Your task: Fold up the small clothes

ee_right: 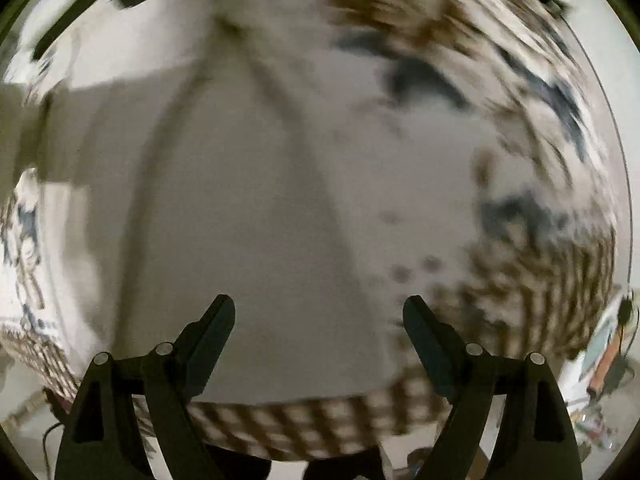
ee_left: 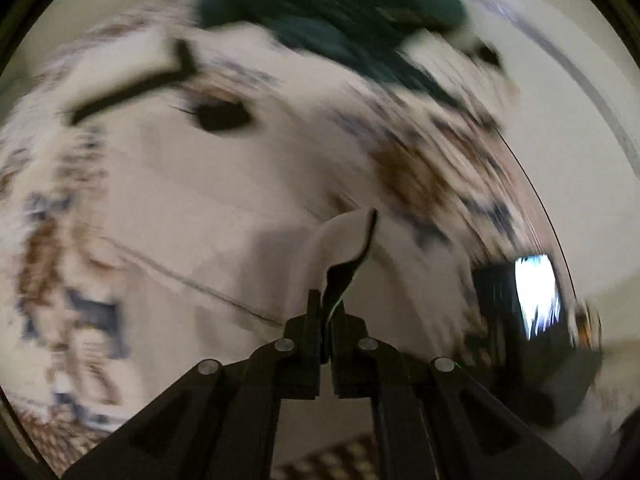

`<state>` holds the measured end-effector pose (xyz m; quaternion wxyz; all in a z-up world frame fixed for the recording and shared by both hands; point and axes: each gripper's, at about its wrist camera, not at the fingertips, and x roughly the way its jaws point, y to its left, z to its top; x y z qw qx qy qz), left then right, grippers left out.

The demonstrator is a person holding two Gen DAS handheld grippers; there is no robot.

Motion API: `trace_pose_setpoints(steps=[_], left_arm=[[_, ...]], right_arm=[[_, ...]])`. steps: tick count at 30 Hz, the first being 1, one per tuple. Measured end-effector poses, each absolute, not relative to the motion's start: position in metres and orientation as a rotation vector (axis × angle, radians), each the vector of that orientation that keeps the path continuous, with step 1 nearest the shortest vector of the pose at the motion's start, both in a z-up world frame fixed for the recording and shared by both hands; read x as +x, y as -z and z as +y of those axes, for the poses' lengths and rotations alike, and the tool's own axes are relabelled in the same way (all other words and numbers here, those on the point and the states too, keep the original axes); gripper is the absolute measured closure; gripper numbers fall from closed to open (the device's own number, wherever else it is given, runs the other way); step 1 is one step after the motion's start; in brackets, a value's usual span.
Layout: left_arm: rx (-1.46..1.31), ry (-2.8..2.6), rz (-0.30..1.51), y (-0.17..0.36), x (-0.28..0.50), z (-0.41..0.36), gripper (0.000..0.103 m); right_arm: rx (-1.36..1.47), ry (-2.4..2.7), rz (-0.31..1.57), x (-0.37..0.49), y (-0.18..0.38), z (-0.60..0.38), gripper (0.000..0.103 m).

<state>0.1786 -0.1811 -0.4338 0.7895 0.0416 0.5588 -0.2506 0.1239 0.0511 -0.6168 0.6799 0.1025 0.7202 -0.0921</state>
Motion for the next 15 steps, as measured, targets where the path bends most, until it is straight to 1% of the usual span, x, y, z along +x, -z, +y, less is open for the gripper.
trace_pose_setpoints(steps=[3,5,8,10,11,12,13,14,15], left_arm=[[0.147,0.611,1.299,0.469,0.157,-0.208,0.101],[0.159,0.623,1.368,0.485,0.149,-0.212,0.1],[0.178,0.589,1.45,0.498,0.151,-0.209,0.099],[0.189,0.543,1.443,0.497,0.153,-0.202,0.098],[0.188,0.511,1.443,0.496,0.152,-0.194,0.09],[0.184,0.488,1.449,0.496,0.156,-0.185,0.071],[0.175,0.468,1.455,0.497,0.16,-0.172,0.057],[0.161,0.421,1.463,0.496,0.164,-0.156,0.029],[0.151,0.387,1.464,0.498,0.167,-0.145,0.02]], right_arm=[[0.257,0.267,1.632,0.092,0.617,-0.021,0.016],[0.278,0.297,1.642,0.069,0.615,-0.067,0.016],[0.319,0.3,1.644,0.048,0.61,-0.125,0.015],[0.36,0.262,1.648,0.04,0.607,-0.16,0.015],[0.375,0.242,1.644,0.043,0.603,-0.17,0.015],[0.411,0.198,1.629,0.046,0.598,-0.183,0.015],[0.454,0.151,1.608,0.049,0.592,-0.194,0.015],[0.488,0.113,1.583,0.052,0.585,-0.2,0.016],[0.508,0.085,1.563,0.051,0.58,-0.207,0.016]])
